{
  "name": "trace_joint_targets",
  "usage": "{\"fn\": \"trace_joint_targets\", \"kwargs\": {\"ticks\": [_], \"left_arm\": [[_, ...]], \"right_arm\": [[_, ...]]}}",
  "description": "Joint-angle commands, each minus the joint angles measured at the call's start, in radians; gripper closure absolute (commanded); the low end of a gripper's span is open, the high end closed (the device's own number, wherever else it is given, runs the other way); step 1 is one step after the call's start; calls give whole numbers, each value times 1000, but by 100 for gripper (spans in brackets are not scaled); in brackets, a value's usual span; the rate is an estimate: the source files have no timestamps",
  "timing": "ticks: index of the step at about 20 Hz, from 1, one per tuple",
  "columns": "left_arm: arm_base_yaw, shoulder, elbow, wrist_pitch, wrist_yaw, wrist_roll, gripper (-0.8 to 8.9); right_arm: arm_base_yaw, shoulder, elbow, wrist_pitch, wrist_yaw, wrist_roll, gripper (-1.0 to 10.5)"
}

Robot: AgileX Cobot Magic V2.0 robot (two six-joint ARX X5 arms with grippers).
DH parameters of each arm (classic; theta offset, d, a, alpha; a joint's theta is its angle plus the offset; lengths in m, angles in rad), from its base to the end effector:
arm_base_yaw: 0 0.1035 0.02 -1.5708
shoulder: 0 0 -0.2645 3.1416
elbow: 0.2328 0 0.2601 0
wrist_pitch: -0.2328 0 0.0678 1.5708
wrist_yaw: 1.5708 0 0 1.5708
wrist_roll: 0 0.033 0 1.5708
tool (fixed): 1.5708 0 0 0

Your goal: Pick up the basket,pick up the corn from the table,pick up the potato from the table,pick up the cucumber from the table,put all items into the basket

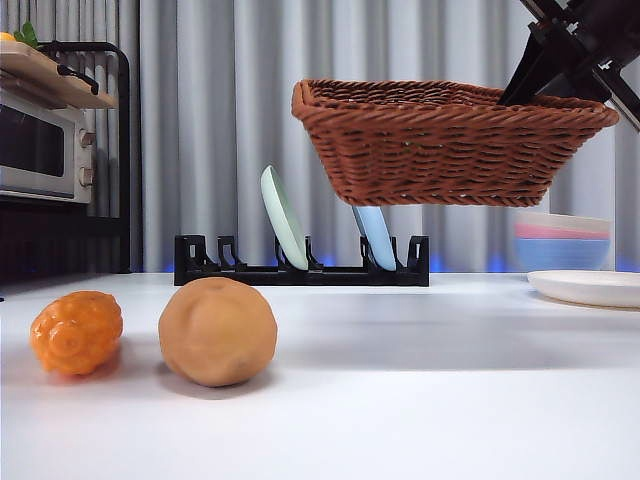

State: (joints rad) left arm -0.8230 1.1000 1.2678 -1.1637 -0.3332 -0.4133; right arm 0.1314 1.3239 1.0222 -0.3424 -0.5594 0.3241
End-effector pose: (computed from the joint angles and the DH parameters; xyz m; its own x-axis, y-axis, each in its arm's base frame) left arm 0.1394 -0.1344 0.3576 0.5892 -0.1543 -0.7931 0.2946 0.9551 0.0330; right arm 0.2866 0.0555 0.2846 0.6024 0.6149 -0.5089 -0.3145 0.7689 0.5567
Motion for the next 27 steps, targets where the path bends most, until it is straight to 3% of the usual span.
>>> {"fn": "trace_joint_targets", "kwargs": {"ticks": [1,4,8,12,16,17,23,27], "left_arm": [[30,4,-129,101,14,-49,158],[119,24,-290,228,97,-59,158],[288,74,-379,435,296,-53,159],[395,211,-379,504,391,-12,159],[412,348,-379,548,383,-2,162],[412,371,-379,570,387,-1,223],[412,437,-379,594,359,56,825],[412,369,-364,554,411,79,822]], "right_arm": [[-8,-6,-3,20,-10,-3,949],[-8,-8,-3,17,-12,-10,949],[-8,-8,-3,16,-13,-11,949],[-8,-8,-3,16,-16,-12,949],[-8,-8,-3,14,-15,-22,949],[-8,-8,-3,14,-15,-22,949],[-8,-8,-3,4,-10,-23,949],[-5,-7,-3,3,-10,-23,949]]}}
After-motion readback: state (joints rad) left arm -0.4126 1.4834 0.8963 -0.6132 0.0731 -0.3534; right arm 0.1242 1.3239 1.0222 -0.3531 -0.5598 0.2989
